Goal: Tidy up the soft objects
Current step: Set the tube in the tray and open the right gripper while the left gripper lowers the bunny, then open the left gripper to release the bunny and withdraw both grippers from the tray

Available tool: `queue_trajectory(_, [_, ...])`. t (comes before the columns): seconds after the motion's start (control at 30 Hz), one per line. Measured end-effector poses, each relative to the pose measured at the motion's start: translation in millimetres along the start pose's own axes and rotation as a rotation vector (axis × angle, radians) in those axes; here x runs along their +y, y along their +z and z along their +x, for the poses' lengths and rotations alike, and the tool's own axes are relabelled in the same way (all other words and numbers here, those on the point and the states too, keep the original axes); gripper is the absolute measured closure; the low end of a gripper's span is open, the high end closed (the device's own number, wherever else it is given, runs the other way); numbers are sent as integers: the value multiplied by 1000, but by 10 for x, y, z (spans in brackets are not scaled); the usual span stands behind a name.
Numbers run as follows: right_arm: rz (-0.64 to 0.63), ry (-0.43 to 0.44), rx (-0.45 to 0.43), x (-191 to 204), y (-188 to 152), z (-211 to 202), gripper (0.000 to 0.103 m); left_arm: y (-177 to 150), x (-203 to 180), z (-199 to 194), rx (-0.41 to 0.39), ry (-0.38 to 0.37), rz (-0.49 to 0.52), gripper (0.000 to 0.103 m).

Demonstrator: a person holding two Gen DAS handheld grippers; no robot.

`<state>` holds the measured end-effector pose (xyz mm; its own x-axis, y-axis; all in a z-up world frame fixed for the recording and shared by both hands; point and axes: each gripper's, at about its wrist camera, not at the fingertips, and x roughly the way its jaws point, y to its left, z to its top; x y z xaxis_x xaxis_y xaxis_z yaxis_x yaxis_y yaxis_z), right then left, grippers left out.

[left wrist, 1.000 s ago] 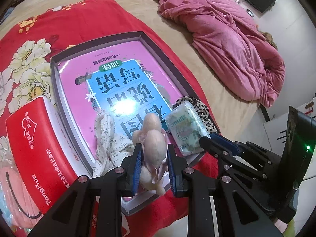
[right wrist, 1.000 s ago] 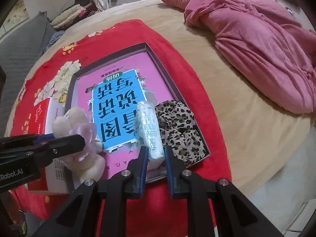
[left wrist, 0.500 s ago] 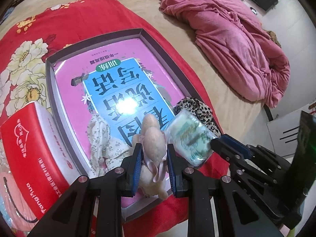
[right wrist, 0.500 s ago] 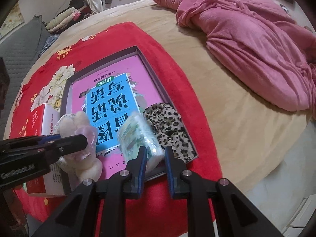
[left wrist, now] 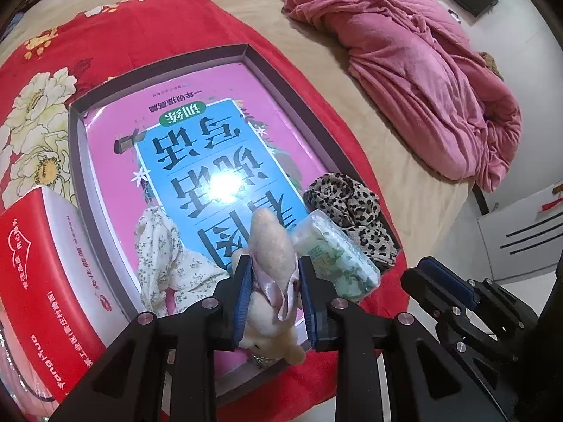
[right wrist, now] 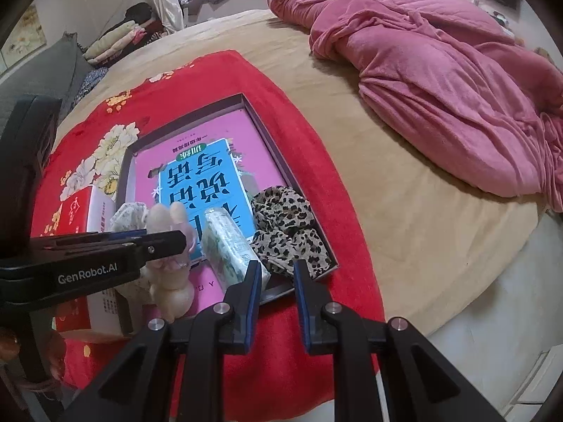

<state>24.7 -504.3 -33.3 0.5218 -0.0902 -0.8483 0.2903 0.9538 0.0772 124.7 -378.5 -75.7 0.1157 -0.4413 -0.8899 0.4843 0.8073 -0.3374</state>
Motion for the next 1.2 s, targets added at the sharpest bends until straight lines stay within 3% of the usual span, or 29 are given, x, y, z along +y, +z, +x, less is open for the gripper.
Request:
queue_trajectory(0.07, [-5, -16, -8, 5, 5, -17, 82, -7, -11, -6, 4, 9, 4, 73])
queue_trajectory(0.2, [2, -14, -18, 1, 14, -51, 60, -11, -4, -27, 4, 32, 4, 69])
queue_trajectory(0.23, [2, -15, -24, 4, 17, -67, 59, -12, 9, -36, 3, 33, -2, 68])
queue_trajectory(0.5, [7, -27, -37, 11, 55, -131, 57, -25, 70, -138, -10, 52, -22, 56])
queue_trajectory(0.7, [11, -32, -49, 31, 66, -178, 54, -29, 104, -238, -21, 80, -32, 53])
queue_trajectory(0.83, [1, -37, -58, 85, 76, -218, 53, -48, 107, -354, -61, 83, -28, 51])
queue_trajectory(0.97, [22, -33, -67, 112, 80, -257, 42, -70, 121, -523, -117, 118, -34, 40])
queue_trajectory(1.2, [15, -36, -82, 219, 72, -337, 40, -160, 210, -767, -158, 137, -41, 39])
